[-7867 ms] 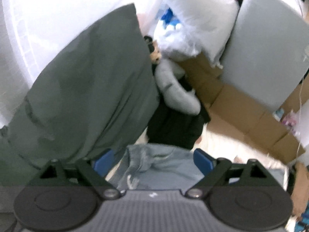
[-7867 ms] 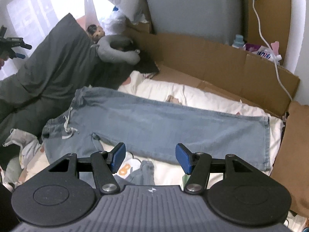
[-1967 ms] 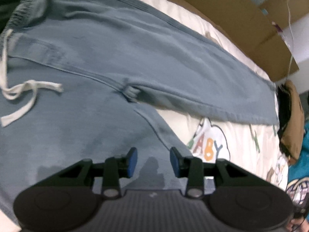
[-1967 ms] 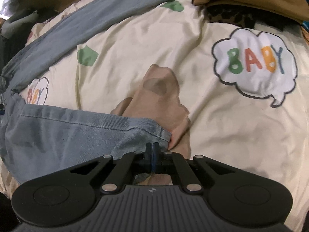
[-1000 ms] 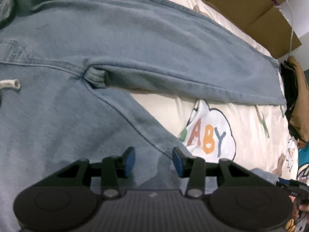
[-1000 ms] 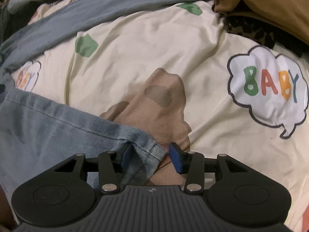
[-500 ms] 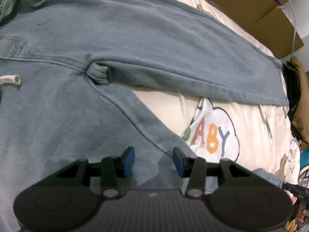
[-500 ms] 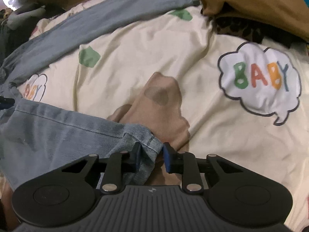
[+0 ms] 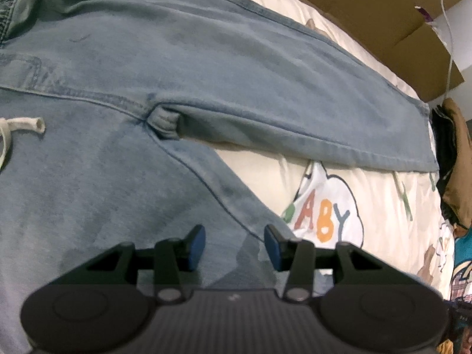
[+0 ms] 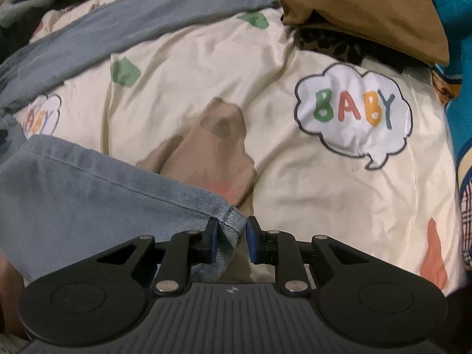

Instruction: Fold clothes

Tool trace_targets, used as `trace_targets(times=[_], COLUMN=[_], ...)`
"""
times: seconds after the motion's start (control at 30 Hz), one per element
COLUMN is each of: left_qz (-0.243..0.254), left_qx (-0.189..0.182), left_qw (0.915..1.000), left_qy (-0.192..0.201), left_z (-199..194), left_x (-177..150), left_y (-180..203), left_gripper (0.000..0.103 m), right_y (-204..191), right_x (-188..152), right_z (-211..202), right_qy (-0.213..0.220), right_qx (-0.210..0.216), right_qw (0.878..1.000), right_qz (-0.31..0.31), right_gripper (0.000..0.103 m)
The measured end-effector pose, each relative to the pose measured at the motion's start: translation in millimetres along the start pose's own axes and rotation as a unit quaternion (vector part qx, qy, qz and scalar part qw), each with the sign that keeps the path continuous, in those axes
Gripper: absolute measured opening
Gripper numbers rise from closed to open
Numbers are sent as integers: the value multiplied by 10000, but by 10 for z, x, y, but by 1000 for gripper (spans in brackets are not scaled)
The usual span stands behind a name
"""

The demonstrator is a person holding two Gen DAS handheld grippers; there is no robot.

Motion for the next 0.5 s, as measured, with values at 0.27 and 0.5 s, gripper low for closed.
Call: trace_targets(times=[0.27,0.5], left_qz=[523,981], left_qx=[87,302], left_qw=[9985,9945], left_qy=[-150,-194], left_z=[-40,-77], left_x=[-39,14], left_y=[69,131], left_gripper=[47,49], right_y=[-41,3], right_x=[-177,-128], right_z=[180,-202], right_qy=[-394,-216], right_qx=[-235,-260], right_qw=[9988,9992], right_qz=[-165,-193], right_gripper=[19,19])
Point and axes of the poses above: each gripper's, at about its wrist camera, not at the fingertips, and z roughly the way its jaws point, y to its right, x to its top, the point moved 2 cm from there along z, roughly the way its jaws point, and after that the axes turned 9 degrees about -x, right-handed, at the moved point
